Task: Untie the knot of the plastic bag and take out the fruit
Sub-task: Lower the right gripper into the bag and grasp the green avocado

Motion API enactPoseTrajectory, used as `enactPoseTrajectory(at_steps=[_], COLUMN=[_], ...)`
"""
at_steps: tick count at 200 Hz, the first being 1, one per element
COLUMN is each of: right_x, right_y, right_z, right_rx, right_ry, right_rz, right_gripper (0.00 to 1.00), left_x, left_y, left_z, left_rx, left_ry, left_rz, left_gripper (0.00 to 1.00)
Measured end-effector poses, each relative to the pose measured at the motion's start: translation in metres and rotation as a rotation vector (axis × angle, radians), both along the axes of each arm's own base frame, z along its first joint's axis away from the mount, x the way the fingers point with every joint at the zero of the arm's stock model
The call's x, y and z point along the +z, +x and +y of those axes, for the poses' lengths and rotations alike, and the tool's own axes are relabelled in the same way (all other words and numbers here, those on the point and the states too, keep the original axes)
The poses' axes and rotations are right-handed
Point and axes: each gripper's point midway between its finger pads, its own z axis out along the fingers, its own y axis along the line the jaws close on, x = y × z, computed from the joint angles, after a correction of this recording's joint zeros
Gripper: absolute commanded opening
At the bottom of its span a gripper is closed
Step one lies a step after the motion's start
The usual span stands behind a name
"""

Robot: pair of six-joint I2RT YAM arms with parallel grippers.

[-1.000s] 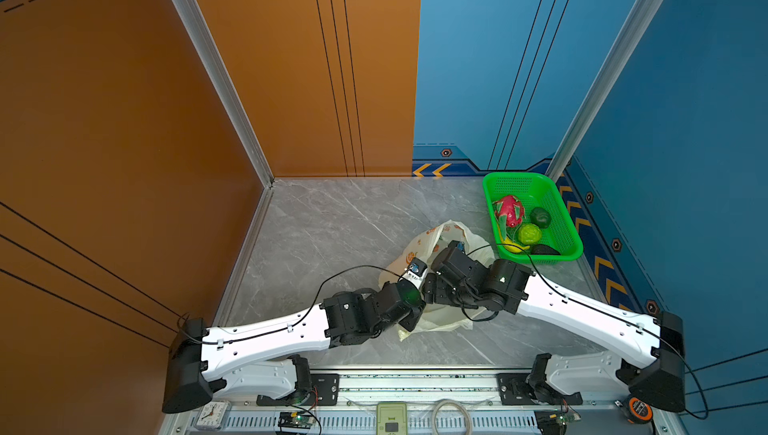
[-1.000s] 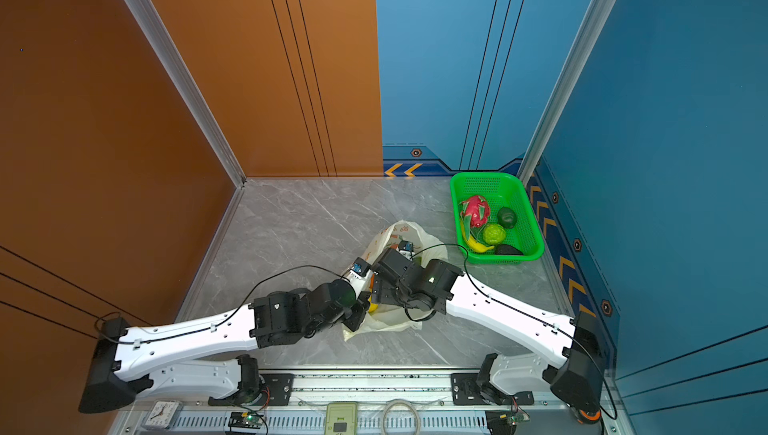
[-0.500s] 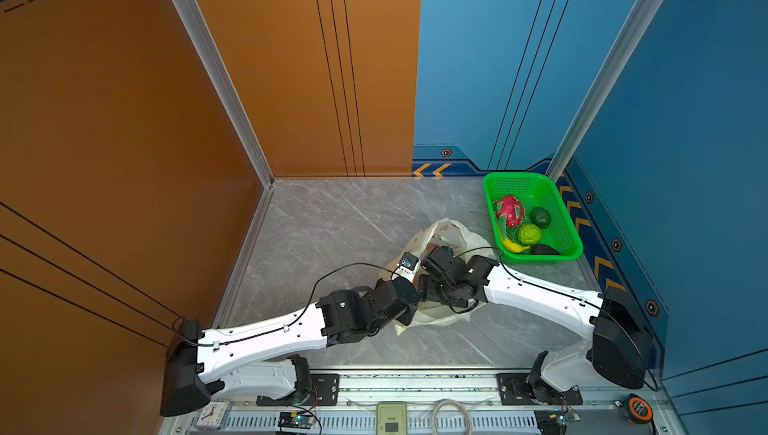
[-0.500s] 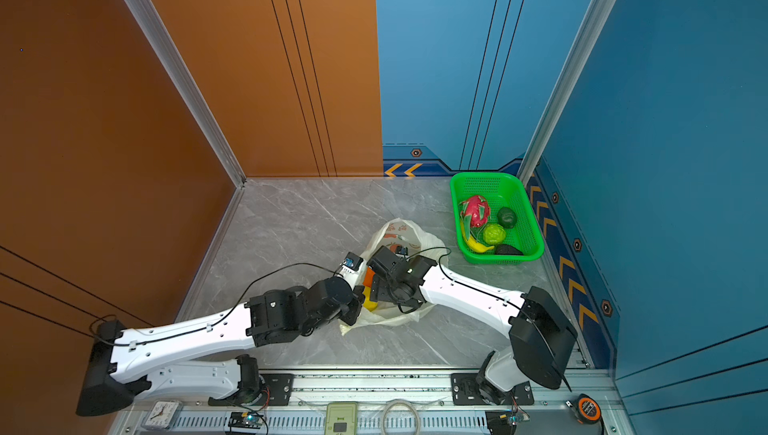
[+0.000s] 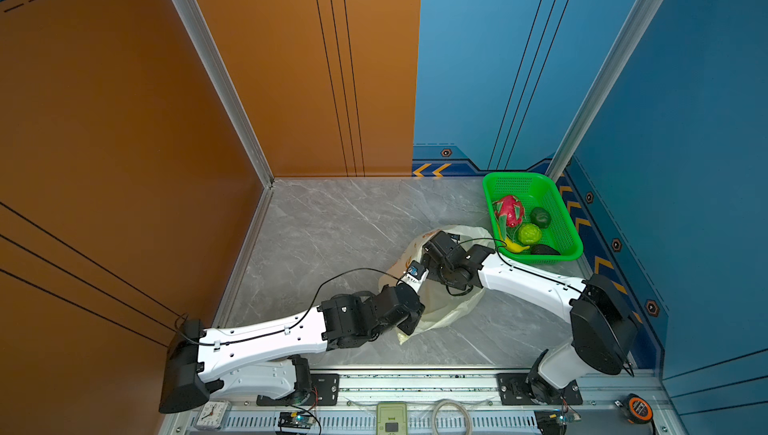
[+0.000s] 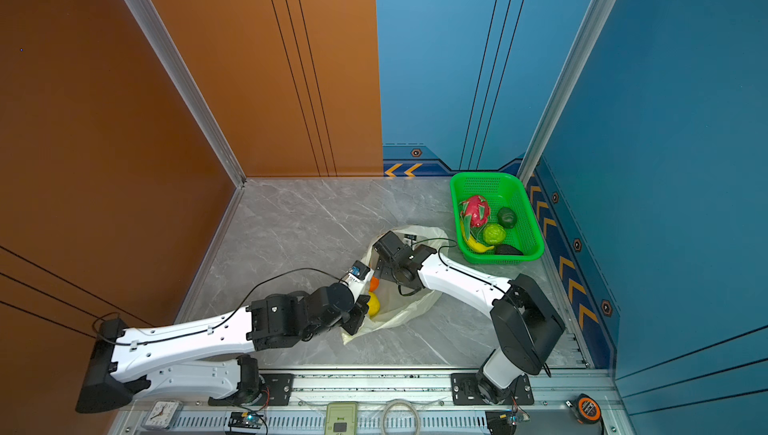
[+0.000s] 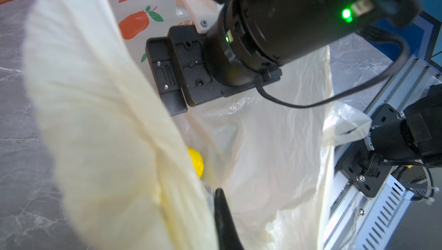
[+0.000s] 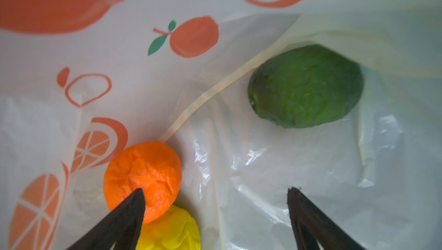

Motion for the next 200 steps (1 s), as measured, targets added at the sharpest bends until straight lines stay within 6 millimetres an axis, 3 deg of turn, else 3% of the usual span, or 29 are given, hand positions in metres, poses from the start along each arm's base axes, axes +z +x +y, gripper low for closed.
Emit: enactPoseTrajectory(at_steps=[38, 91, 144, 200], right_x=[-0.001, -0.021, -0.029, -0.045], right_y=[0.012, 0.02, 0.04, 0.054], right_z=[-0.017, -0.041, -0.043, -0.052], right_rx=[-0.066, -0.135, -0.171, -0.198], right_ry=[-0.043, -0.08, -0.063, -0.075], right_rz=[-0.049, -0.085, -0.152, -0.151], right_gripper=[0.93, 0.92, 0.92, 0.69], left_x=[-0.013, -0.026, -0.024, -0.021], left_y=[-0.013, -0.019, -0.019, -0.018], left_z=[-0.011, -0.018, -0.019, -0.02], left_rx=[-0.049, -0.08, -0.083, -0.085], left_ry=[0.039, 0.088, 0.085, 0.08], left_rz=[0.009, 0.011, 0.008, 0.003], left_gripper=[0.0, 0.0, 0.0, 0.0])
